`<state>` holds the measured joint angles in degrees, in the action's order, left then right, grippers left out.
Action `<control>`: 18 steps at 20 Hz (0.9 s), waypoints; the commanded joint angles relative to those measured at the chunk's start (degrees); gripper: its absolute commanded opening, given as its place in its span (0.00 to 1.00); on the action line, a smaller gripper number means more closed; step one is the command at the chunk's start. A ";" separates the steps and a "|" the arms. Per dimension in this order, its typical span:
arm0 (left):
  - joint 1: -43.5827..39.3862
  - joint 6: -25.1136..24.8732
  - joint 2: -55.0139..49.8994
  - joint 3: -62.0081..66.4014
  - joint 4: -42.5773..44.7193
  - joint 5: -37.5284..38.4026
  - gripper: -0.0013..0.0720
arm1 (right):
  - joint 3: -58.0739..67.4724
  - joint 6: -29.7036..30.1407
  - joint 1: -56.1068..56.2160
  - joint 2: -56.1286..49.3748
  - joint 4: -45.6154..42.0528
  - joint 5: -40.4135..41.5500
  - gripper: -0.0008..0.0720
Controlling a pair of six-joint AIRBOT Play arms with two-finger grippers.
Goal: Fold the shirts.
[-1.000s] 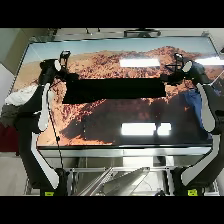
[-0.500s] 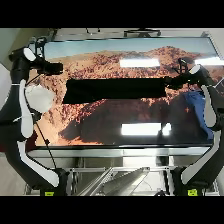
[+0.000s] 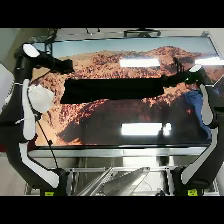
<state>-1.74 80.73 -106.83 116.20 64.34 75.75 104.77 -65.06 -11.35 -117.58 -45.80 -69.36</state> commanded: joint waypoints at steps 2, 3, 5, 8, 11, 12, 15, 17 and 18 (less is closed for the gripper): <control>-9.94 0.07 -6.93 -0.02 -1.49 -2.08 0.03 | 4.52 -1.81 -0.09 5.53 1.49 -8.52 0.04; -12.92 0.33 -9.64 0.00 -1.46 -2.93 0.03 | 4.92 -2.34 -0.09 7.28 1.49 -10.93 0.04; -18.36 0.79 -13.84 0.02 -1.51 -7.78 0.03 | 5.01 -2.47 -0.11 11.13 1.49 -15.50 0.04; -23.76 2.91 -17.09 0.02 -3.54 -16.24 0.04 | 5.01 -2.64 -0.09 15.63 1.49 -18.38 0.04; -26.60 2.62 -18.95 0.02 -13.68 -21.64 0.04 | 5.01 -2.64 -0.09 18.34 1.53 -18.38 0.04; -27.26 2.62 -19.34 0.02 -14.95 -22.47 0.03 | 5.03 -2.64 -0.13 18.75 1.49 -18.36 0.04; -29.00 2.73 -19.63 0.02 -15.10 -24.81 0.03 | 5.07 -2.62 -0.20 19.02 1.51 -18.10 0.04; -29.75 2.95 -19.65 0.00 -14.97 -26.47 0.03 | 5.09 -2.64 -0.20 19.02 1.53 -17.22 0.04; -29.73 2.95 -19.63 0.02 -15.06 -27.06 0.03 | 5.09 -2.69 -0.20 19.02 1.55 -16.72 0.04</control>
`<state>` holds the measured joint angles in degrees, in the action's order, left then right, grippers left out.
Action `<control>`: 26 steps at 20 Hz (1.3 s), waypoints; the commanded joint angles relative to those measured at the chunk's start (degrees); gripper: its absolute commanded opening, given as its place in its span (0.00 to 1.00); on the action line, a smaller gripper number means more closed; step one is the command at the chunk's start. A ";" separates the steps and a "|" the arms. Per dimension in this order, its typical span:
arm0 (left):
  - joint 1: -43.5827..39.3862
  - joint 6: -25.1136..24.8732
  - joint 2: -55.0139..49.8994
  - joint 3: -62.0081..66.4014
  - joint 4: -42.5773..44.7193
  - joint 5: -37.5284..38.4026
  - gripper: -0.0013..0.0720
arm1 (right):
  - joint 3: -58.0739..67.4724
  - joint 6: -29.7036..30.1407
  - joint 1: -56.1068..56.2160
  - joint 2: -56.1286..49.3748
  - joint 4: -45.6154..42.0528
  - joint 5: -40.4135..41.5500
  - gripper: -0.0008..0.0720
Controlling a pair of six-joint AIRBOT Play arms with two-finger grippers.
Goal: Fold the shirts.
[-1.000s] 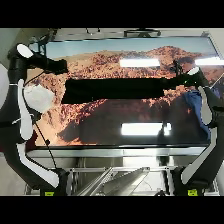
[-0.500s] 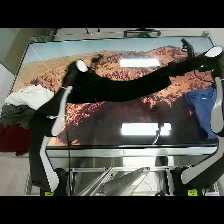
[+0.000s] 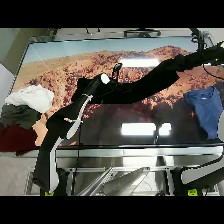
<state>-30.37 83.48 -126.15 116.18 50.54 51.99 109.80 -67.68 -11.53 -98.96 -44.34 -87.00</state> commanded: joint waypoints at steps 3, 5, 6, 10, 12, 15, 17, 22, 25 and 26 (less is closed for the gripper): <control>1.36 -0.61 2.56 0.15 -3.98 2.03 0.05 | 0.07 -1.77 0.22 0.37 3.04 1.18 0.04; 6.60 -4.37 8.92 0.15 -6.78 10.84 0.05 | 0.07 -3.13 1.33 0.37 6.10 1.29 0.04; 10.03 -6.43 12.92 0.15 -8.39 15.65 0.05 | 0.07 -3.67 2.67 0.37 6.78 1.97 0.04; 26.97 -9.09 31.87 0.13 -15.28 27.10 0.05 | 0.07 -5.44 15.39 -0.50 11.13 11.47 0.04; 34.77 -9.18 39.30 0.13 -18.58 28.04 0.05 | 0.07 -5.44 24.09 -2.60 14.97 22.34 0.04; 43.08 -10.27 46.05 -0.61 -18.80 30.77 0.05 | 0.07 -4.22 38.64 -9.42 18.14 45.03 0.04; 45.81 -13.05 49.51 -4.79 -18.78 30.84 0.05 | 0.07 -0.46 47.54 -15.93 18.27 61.35 0.04; 48.59 -17.42 53.83 -17.35 -18.80 30.60 0.05 | 0.15 0.90 53.35 -24.96 21.24 69.83 0.73; 49.24 -17.55 53.81 -20.85 -18.86 28.96 0.05 | 0.15 0.90 46.95 -21.75 21.00 58.10 0.72; 49.20 -17.68 53.81 -21.68 -18.84 27.96 0.05 | 0.15 0.90 44.22 -20.28 20.83 53.27 0.64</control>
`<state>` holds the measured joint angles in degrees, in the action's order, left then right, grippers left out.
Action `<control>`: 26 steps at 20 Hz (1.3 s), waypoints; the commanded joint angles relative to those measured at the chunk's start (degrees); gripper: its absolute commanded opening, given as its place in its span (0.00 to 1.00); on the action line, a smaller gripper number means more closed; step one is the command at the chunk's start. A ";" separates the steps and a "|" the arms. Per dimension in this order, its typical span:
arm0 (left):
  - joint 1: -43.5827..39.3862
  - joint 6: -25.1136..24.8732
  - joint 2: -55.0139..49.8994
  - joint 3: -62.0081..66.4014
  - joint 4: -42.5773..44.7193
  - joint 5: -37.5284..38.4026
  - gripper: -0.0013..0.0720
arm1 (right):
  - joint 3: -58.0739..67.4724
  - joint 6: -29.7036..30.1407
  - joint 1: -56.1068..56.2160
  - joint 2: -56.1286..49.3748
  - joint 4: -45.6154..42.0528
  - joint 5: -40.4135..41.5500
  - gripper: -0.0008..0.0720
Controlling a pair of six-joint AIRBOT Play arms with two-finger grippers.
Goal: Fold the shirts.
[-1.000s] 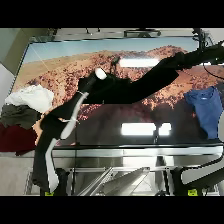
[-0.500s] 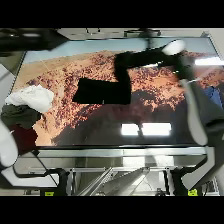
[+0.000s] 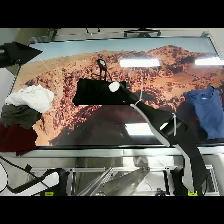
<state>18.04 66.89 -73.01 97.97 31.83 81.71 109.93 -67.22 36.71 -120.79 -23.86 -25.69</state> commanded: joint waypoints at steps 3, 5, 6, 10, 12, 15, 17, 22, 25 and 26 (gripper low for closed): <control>0.68 -1.11 0.48 -4.57 -0.42 -2.14 0.05 | 0.02 -4.11 -14.19 6.29 -5.38 -25.66 0.61; 0.68 -1.11 0.26 -4.57 -0.46 -1.77 0.05 | 0.02 -11.43 -20.59 8.26 -12.44 -36.06 0.61; 0.68 -1.11 0.26 -4.57 -0.46 -1.73 0.05 | 0.00 -14.51 -22.97 8.50 -16.06 -39.54 0.63; 0.68 -1.53 0.26 -4.57 -0.44 -1.36 0.05 | -2.25 -20.28 -26.77 5.25 -21.03 -42.25 0.92; 0.68 -2.49 0.26 -4.57 -0.42 -0.44 0.05 | -2.25 -20.20 -26.47 1.53 -19.71 -41.90 0.92; 0.68 -2.58 0.26 -4.57 -0.46 0.31 0.05 | -2.23 -16.20 -26.08 -3.30 -11.91 -38.58 0.92; 0.68 -2.60 0.26 -4.57 -0.42 0.31 0.05 | -2.23 -13.92 -25.70 -5.68 -7.56 -37.46 0.92; 0.68 -3.02 0.26 -4.57 -0.44 0.31 0.05 | -2.21 -11.50 -23.93 -7.26 -5.92 -37.13 0.92; 0.68 -2.99 0.26 -4.57 -0.46 0.28 0.05 | -2.19 -6.32 -22.99 -7.21 1.20 -37.35 0.21; 0.68 -2.99 0.26 -4.57 -0.46 0.31 0.05 | -2.14 -5.14 -22.99 -7.02 4.76 -37.59 0.08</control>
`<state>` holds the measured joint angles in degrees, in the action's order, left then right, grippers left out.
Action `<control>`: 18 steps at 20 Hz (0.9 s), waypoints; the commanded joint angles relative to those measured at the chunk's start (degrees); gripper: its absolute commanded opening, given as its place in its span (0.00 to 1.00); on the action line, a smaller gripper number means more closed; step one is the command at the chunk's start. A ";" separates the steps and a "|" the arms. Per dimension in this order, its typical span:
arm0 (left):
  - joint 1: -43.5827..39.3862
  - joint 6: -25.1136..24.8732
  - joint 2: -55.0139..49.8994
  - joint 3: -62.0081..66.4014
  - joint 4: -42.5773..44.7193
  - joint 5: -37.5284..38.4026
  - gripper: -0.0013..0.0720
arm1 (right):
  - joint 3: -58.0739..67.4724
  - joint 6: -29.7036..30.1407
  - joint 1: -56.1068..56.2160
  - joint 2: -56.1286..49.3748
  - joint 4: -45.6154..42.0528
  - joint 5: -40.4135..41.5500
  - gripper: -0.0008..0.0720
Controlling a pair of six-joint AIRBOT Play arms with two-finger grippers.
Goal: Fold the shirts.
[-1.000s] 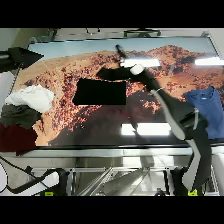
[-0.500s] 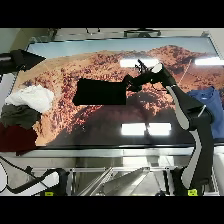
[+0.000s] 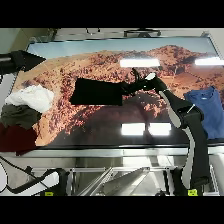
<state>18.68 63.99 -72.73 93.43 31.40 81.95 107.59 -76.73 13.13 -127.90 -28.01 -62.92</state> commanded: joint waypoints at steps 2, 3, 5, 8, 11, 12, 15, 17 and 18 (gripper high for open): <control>0.04 -0.04 -0.02 -0.02 -0.02 0.13 0.05 | 0.72 5.66 0.39 1.92 11.32 -0.48 0.04; 0.04 -0.02 -0.02 -0.02 -0.02 0.20 0.05 | 1.11 5.68 0.02 3.72 10.88 -0.39 0.04; 0.04 0.15 -0.02 -0.02 -0.02 0.20 0.05 | 2.40 5.03 -2.19 9.22 7.74 0.63 0.04; 0.04 0.92 -0.02 -0.02 -0.04 0.22 0.05 | 3.96 -4.57 -8.90 18.49 -3.08 2.99 0.04; 0.04 1.03 -0.02 -0.02 -0.02 0.20 0.05 | 4.28 -18.95 -19.98 27.26 -21.22 0.76 0.04; 0.04 1.03 -0.02 -0.02 -0.02 0.26 0.05 | 4.28 -22.43 -24.48 29.44 -25.92 -1.84 0.04; 0.04 1.03 -0.02 -0.02 -0.02 1.20 0.05 | 3.89 -26.21 -37.38 33.22 -33.46 -12.26 0.04; 0.04 1.03 -0.02 -0.02 -0.02 1.97 0.05 | 0.72 -26.82 -43.65 35.39 -38.03 -19.39 0.04; 0.04 1.03 -0.02 -0.02 0.00 2.21 0.04 | -2.58 -26.97 -45.57 37.00 -41.57 -21.81 0.04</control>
<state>18.68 65.08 -72.73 93.43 31.38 83.24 109.12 -99.94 -24.14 -94.83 -58.85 -74.89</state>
